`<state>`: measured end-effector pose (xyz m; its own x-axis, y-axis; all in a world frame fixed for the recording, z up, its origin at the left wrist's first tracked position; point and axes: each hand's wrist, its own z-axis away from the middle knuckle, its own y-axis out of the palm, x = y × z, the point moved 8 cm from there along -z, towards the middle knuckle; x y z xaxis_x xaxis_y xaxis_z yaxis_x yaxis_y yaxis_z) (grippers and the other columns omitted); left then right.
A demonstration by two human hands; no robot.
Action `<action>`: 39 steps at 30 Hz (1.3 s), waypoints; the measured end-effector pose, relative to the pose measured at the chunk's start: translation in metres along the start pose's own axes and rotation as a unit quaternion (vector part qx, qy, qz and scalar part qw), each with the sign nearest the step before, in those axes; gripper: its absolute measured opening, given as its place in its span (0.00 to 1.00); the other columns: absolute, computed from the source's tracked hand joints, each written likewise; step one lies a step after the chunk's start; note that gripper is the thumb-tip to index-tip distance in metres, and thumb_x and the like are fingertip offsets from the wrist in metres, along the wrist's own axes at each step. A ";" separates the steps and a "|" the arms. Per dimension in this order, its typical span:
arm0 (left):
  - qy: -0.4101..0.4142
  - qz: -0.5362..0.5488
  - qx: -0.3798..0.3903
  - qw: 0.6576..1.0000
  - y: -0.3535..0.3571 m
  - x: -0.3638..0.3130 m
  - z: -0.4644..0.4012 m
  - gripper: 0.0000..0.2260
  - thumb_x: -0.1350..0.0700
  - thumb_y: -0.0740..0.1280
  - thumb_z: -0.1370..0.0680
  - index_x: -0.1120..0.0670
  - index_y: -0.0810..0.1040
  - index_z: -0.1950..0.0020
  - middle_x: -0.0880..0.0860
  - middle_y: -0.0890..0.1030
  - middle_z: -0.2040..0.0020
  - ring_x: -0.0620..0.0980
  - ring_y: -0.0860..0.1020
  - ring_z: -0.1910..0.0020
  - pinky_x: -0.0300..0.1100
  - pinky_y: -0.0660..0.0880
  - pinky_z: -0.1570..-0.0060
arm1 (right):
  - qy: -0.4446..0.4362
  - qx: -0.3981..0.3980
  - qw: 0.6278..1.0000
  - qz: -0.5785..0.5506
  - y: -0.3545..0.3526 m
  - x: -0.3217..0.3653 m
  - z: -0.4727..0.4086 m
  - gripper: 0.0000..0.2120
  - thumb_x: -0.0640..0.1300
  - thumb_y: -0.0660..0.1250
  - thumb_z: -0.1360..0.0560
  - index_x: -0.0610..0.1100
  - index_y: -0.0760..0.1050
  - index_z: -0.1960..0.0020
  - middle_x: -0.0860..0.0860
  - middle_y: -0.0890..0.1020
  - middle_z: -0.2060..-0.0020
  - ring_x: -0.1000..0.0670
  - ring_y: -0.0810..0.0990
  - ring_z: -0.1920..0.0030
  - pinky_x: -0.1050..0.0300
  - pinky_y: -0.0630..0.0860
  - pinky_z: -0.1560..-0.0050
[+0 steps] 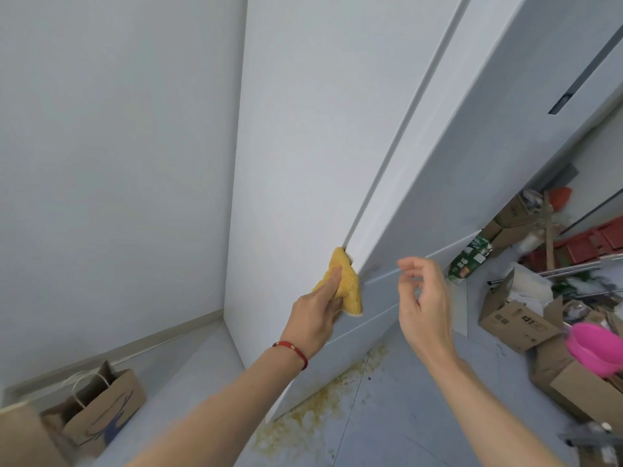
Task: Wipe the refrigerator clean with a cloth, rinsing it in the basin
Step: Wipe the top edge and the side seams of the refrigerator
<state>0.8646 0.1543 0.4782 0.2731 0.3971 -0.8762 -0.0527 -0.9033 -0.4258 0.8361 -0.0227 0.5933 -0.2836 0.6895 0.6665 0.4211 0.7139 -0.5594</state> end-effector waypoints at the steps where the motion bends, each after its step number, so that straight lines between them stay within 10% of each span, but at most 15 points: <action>1: -0.023 -0.002 0.020 1.000 -0.003 0.005 0.000 0.26 0.59 0.61 0.16 0.43 0.63 0.19 0.52 0.81 0.47 0.55 0.80 0.46 0.24 0.66 0.54 | 0.015 0.020 1.000 0.003 0.007 -0.005 0.009 0.10 0.33 0.62 0.18 0.45 0.76 0.42 0.53 0.80 0.46 0.58 0.78 0.46 0.62 0.73 0.49; 7: -0.132 0.149 0.067 0.978 -0.017 0.030 0.048 0.16 0.60 0.63 0.18 0.45 0.81 0.36 0.45 0.84 0.50 0.47 0.81 0.49 0.42 0.75 0.44 | 0.123 0.106 0.987 -0.014 0.052 -0.025 0.064 0.10 0.36 0.64 0.18 0.50 0.79 0.45 0.53 0.83 0.48 0.58 0.80 0.50 0.70 0.73 0.55; 11: -0.323 0.472 0.096 0.815 -0.012 0.046 0.076 0.12 0.62 0.61 0.20 0.60 0.83 0.42 0.63 0.83 0.47 0.59 0.82 0.49 0.56 0.77 0.39 | 0.333 0.236 0.906 -0.113 0.113 -0.050 0.107 0.17 0.59 0.62 0.17 0.54 0.78 0.34 0.56 0.83 0.39 0.57 0.80 0.40 0.55 0.76 0.36; 15: -0.409 0.555 0.120 0.715 -0.021 0.065 0.085 0.17 0.50 0.67 0.25 0.63 0.80 0.46 0.63 0.80 0.51 0.60 0.81 0.53 0.52 0.80 0.46 | 0.356 0.217 0.892 -0.177 0.129 -0.036 0.111 0.12 0.52 0.65 0.16 0.45 0.82 0.50 0.47 0.85 0.58 0.49 0.80 0.57 0.49 0.75 0.53; 19: -0.373 0.435 0.176 0.800 -0.042 0.083 0.085 0.25 0.37 0.68 0.23 0.56 0.80 0.39 0.52 0.82 0.47 0.55 0.80 0.47 0.51 0.78 0.44 | 0.315 0.178 0.923 -0.130 0.122 -0.016 0.100 0.11 0.52 0.68 0.18 0.46 0.79 0.52 0.41 0.85 0.56 0.41 0.81 0.60 0.45 0.77 0.57; 23: -0.259 0.331 0.132 0.898 -0.060 0.063 0.065 0.07 0.58 0.69 0.19 0.51 0.83 0.42 0.52 0.86 0.46 0.54 0.84 0.43 0.55 0.81 0.42 | 0.286 0.096 0.953 -0.037 0.100 -0.002 0.089 0.07 0.50 0.69 0.18 0.49 0.80 0.52 0.43 0.83 0.59 0.48 0.80 0.61 0.49 0.76 0.57; 27: -0.149 0.252 0.177 0.940 -0.069 0.030 0.036 0.06 0.62 0.67 0.21 0.54 0.82 0.48 0.50 0.85 0.53 0.46 0.82 0.54 0.43 0.78 0.50 | 0.346 0.018 0.938 0.018 0.089 0.001 0.111 0.13 0.55 0.61 0.15 0.52 0.73 0.33 0.54 0.79 0.38 0.51 0.80 0.40 0.50 0.78 0.39; 33: -0.057 0.020 0.405 0.912 -0.072 0.014 0.048 0.08 0.52 0.70 0.24 0.46 0.82 0.46 0.50 0.85 0.51 0.50 0.83 0.51 0.47 0.81 0.50 | 0.573 0.077 0.651 -0.492 0.182 0.025 0.152 0.36 0.71 0.56 0.20 0.40 0.82 0.36 0.39 0.84 0.42 0.38 0.82 0.41 0.40 0.76 0.41; 35: -0.106 0.114 0.418 0.895 -0.093 0.019 0.045 0.12 0.58 0.69 0.23 0.48 0.84 0.41 0.51 0.86 0.47 0.51 0.84 0.46 0.47 0.82 0.46 | 0.563 0.044 0.664 -0.491 0.183 0.031 0.143 0.25 0.60 0.60 0.18 0.40 0.84 0.46 0.39 0.83 0.52 0.40 0.81 0.51 0.45 0.75 0.49; 39: -0.236 0.227 0.174 0.929 -0.159 0.074 0.016 0.11 0.64 0.65 0.21 0.53 0.84 0.43 0.53 0.87 0.49 0.58 0.85 0.48 0.52 0.83 0.45 | 0.492 -0.038 0.752 -0.436 0.153 0.034 0.127 0.05 0.44 0.70 0.29 0.44 0.76 0.57 0.46 0.78 0.64 0.47 0.76 0.62 0.51 0.71 0.59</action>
<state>0.8782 0.3296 0.4771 -0.3007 0.0889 -0.9496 -0.3882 -0.9208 0.0367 0.7816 0.1250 0.4680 0.2795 -0.4884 0.8267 0.5029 0.8079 0.3073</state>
